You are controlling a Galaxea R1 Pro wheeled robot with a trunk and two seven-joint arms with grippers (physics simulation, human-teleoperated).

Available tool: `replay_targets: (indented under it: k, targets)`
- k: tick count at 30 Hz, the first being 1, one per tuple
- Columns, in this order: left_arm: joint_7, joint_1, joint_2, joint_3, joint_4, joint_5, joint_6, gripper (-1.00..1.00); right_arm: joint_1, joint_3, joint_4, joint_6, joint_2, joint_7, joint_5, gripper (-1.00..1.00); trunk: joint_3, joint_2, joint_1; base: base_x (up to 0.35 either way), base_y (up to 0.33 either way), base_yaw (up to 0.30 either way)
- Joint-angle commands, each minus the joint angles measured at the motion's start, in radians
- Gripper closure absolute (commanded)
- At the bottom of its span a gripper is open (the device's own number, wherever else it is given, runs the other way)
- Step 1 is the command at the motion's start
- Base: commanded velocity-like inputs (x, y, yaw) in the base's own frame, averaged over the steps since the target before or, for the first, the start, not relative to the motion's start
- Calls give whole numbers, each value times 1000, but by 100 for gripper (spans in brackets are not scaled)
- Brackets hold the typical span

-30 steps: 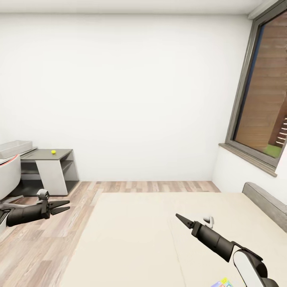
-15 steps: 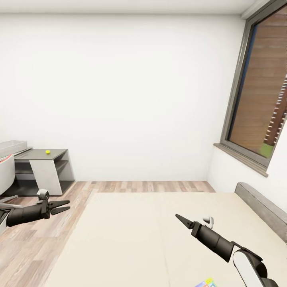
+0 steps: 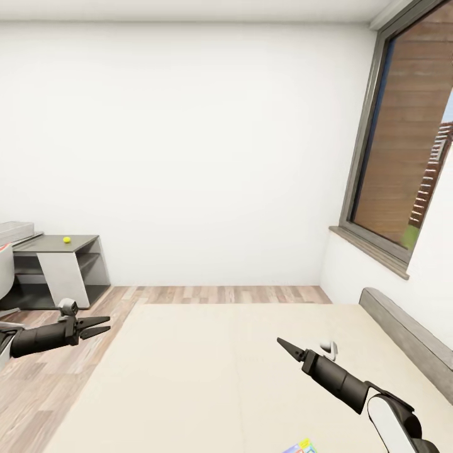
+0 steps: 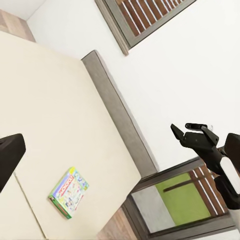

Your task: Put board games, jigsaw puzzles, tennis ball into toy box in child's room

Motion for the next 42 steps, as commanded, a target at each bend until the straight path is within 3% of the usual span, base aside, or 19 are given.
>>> replay_targets:
  k: [1,11,42]
  targets:
    - [-4,0,0,0,0,-1,11,-100,0,-1,0,8,-1,1,-6,-100,0,-1,0,0,-265,0]
    - [-4,0,0,0,0,-1,11,-100,0,-1,0,8,-1,1,-6,-100,0,-1,0,0,-148,0]
    - [-4,0,0,0,0,-1,11,-100,0,-5,0,27,0,0,-4,-100,0,-1,0,0,-7,0]
